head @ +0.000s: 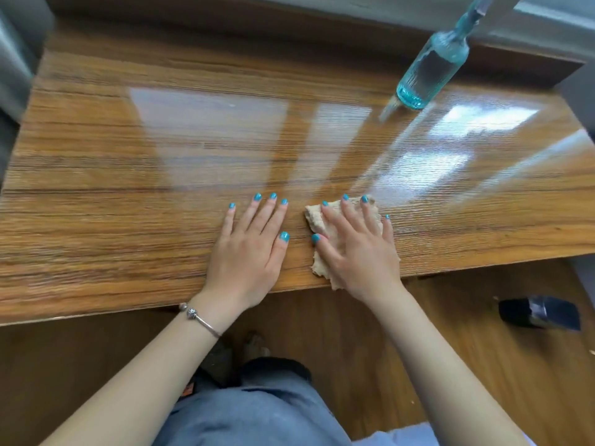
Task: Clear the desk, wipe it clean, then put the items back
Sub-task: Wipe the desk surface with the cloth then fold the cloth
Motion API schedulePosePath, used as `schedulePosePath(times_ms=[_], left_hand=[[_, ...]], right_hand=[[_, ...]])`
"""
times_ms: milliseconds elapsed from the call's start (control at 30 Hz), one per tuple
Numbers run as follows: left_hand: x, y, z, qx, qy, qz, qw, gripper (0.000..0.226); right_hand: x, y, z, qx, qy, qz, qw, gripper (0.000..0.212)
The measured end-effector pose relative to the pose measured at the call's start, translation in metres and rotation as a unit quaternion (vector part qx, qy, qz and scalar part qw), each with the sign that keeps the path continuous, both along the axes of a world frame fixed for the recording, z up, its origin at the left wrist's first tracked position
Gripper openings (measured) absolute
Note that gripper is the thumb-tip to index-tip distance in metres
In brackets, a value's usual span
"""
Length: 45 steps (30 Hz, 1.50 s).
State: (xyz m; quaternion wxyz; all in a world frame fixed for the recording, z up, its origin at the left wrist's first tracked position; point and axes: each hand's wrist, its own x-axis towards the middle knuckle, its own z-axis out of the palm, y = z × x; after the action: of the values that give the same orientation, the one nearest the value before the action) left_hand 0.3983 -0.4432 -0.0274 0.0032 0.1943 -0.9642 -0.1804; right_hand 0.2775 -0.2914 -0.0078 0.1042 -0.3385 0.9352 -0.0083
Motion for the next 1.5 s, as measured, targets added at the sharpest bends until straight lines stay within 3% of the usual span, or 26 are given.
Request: schedulePosePath(times_ms=[100,200,400,500,567,633,767,867,967,1133,1300,1500], left_hand=[[0.011,-0.006,0.01,0.074,0.026,0.029,0.996,0.053],[0.036,-0.029,0.009,0.013,-0.012,0.065,0.998,0.055],[0.095,-0.103,0.009,-0.073,-0.094,0.072,0.99,0.069],[0.129,-0.146,0.008,-0.089,-0.095,0.037,0.991,0.065],[0.143,-0.166,0.006,-0.089,-0.076,0.014,0.993,0.063],[0.15,-0.18,0.004,-0.071,-0.06,-0.027,0.995,0.062],[0.179,-0.224,-0.002,-0.088,-0.037,-0.092,0.991,0.054],[0.212,-0.269,-0.011,-0.094,-0.043,-0.069,0.992,0.054],[0.229,-0.296,-0.014,-0.075,-0.034,-0.059,0.995,0.058],[0.244,-0.313,-0.003,-0.08,0.002,-0.061,0.995,0.058],[0.265,-0.318,-0.006,-0.014,0.012,-0.067,0.998,0.058],[0.255,-0.314,0.003,0.094,0.063,-0.087,0.99,0.055]], right_hand=[[0.0,-0.005,-0.011,0.0,-0.002,-0.009,1.0,0.06],[0.018,-0.03,-0.015,-0.002,0.0,-0.068,0.998,0.057],[0.05,-0.036,-0.017,0.015,0.0,0.038,0.999,0.052],[0.019,-0.026,-0.015,0.013,0.006,-0.138,0.99,0.052],[0.018,-0.049,-0.01,-0.01,0.011,-0.286,0.958,0.053],[0.05,-0.102,-0.01,-0.024,0.013,-0.336,0.941,0.055],[0.167,-0.215,-0.019,-0.025,0.035,-0.157,0.987,0.054],[0.204,-0.23,-0.019,-0.013,0.021,-0.091,0.996,0.058],[0.19,-0.212,-0.018,-0.01,0.007,-0.127,0.992,0.056],[0.192,-0.265,-0.012,-0.014,0.009,-0.332,0.943,0.053],[0.295,-0.299,-0.018,-0.007,0.031,-0.181,0.983,0.056],[0.334,-0.276,-0.014,-0.002,0.011,-0.135,0.991,0.053]])
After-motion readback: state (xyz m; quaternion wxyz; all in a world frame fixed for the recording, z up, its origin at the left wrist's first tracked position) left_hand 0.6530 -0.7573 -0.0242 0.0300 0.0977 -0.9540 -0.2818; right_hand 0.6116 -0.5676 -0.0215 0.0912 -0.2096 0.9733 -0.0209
